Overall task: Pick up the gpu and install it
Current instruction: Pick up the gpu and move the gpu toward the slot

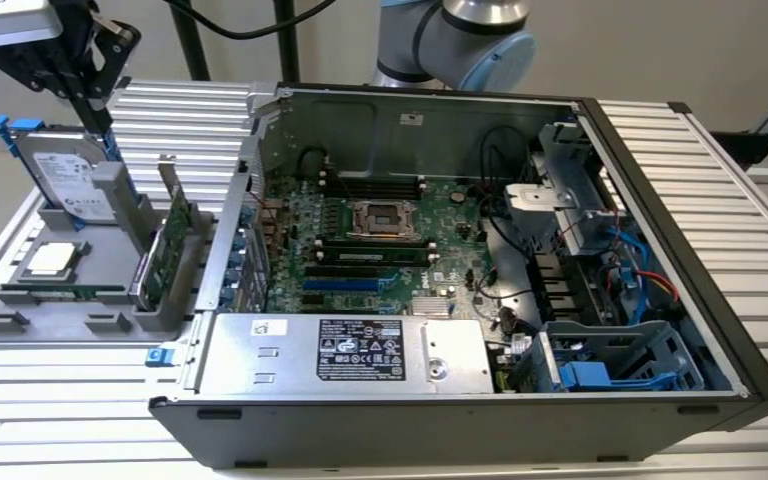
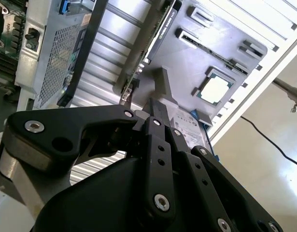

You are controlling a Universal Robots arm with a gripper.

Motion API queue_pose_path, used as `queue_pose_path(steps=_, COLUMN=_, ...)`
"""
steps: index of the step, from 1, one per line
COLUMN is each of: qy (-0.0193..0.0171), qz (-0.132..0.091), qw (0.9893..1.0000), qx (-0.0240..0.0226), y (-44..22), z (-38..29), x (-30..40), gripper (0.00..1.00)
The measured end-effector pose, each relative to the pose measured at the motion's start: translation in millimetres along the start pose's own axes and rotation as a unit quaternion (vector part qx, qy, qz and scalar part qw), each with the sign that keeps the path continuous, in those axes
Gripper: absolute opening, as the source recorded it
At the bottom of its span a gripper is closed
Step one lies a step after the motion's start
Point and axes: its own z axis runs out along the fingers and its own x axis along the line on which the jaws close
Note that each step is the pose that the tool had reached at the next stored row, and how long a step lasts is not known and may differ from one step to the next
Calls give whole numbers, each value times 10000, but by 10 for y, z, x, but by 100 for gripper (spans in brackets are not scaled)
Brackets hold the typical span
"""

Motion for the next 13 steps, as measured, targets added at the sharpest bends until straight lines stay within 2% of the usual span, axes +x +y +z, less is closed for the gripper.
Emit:
queue_pose_path(steps=4, qy=0, qz=0, qw=10000, qx=0, y=0, z=-1, x=0, gripper=0)
queue_pose_path(steps=5, qy=0, qz=0, qw=10000, qx=0, y=0, z=-1, x=0, gripper=100)
queue_pose_path(steps=13, qy=0, qz=0, qw=10000, qx=0, y=0, z=4, x=0, gripper=100)
